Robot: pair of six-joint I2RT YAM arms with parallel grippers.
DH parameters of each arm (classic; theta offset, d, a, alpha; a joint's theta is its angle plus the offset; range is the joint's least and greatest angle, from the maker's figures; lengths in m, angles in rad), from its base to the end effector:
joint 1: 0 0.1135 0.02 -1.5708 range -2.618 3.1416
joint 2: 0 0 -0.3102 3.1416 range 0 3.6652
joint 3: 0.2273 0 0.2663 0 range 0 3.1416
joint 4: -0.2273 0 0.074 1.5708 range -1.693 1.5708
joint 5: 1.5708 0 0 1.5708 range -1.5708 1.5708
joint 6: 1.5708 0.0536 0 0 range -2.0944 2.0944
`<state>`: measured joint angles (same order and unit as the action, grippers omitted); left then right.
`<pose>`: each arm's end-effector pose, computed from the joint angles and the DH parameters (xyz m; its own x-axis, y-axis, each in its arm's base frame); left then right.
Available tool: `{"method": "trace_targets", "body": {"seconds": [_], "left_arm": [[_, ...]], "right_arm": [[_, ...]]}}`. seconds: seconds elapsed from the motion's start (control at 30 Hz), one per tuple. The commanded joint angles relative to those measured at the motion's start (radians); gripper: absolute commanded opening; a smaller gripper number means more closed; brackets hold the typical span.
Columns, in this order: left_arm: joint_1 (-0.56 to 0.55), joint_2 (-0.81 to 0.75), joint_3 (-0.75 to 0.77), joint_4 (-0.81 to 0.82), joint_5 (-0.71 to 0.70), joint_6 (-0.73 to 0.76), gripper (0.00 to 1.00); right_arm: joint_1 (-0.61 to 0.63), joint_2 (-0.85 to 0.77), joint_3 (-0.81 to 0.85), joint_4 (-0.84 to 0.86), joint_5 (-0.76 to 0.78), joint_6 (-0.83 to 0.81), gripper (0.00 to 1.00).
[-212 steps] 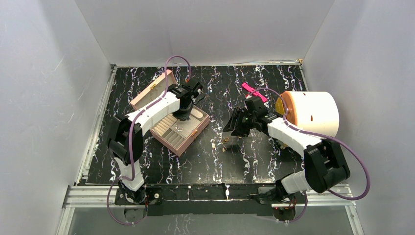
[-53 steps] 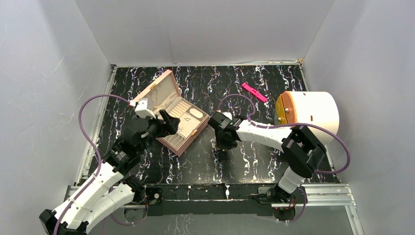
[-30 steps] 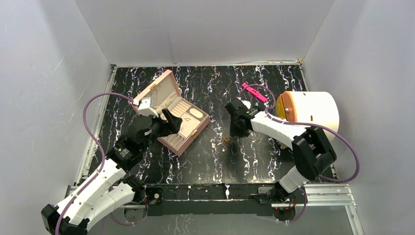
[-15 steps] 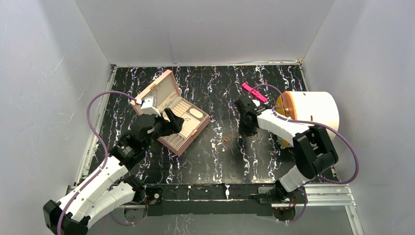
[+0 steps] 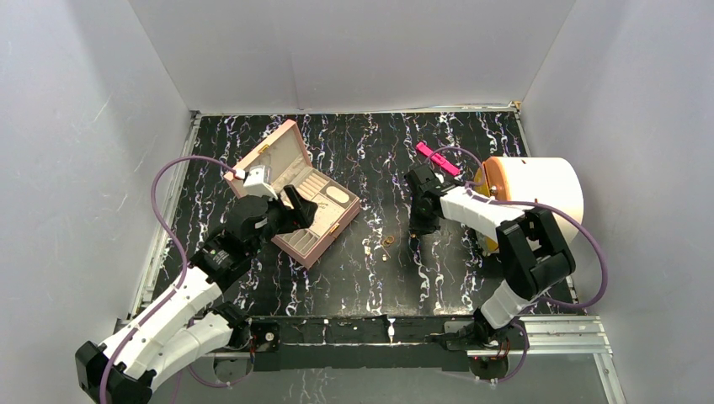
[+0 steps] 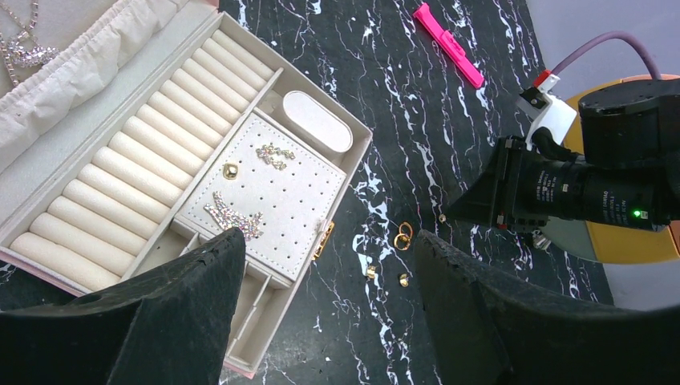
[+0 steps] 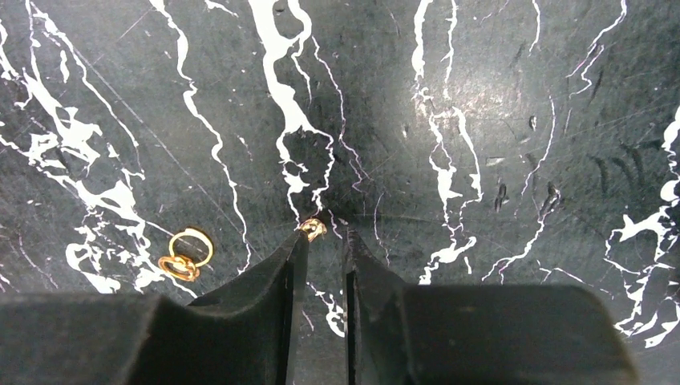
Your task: Organize the mixed jewelry
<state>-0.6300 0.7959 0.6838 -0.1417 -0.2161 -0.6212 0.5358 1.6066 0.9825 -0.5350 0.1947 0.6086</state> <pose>0.1601 -0.1025 0.3340 -0.4023 -0.4102 -0.8185 0.2135 0.8273 -0.5196 0.2868 0.1582 0.2046 -0.8948 0.1211 -0.4297 0.0942 0.9921 0.0833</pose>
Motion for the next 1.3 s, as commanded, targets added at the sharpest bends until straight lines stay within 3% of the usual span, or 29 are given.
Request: {"method": "trace_targets", "body": {"seconds": [0.0,0.3,0.6,0.77,0.93,1.27], "left_arm": [[-0.002,-0.002,0.027,0.027,-0.005,-0.001,0.74],[-0.001,-0.003,0.021,0.028,-0.005,-0.001,0.74],[-0.001,-0.003,0.017,0.028,-0.003,-0.002,0.74],[-0.001,-0.003,0.018,0.030,-0.006,0.002,0.74],[-0.001,0.005,0.029,0.030,-0.004,0.004,0.74],[-0.001,0.071,0.099,-0.007,0.102,-0.104,0.75]], "right_arm": [[-0.013,0.014,-0.001,0.027,-0.002,-0.011,0.29],[-0.016,0.010,-0.011,0.040,-0.021,-0.025,0.16],[-0.017,0.016,-0.012,0.047,-0.030,-0.030,0.15],[-0.019,0.014,-0.002,0.053,-0.025,-0.040,0.00],[-0.019,-0.023,0.002,0.064,-0.039,-0.062,0.00],[-0.068,-0.161,-0.019,0.205,-0.417,-0.101,0.00]]}}
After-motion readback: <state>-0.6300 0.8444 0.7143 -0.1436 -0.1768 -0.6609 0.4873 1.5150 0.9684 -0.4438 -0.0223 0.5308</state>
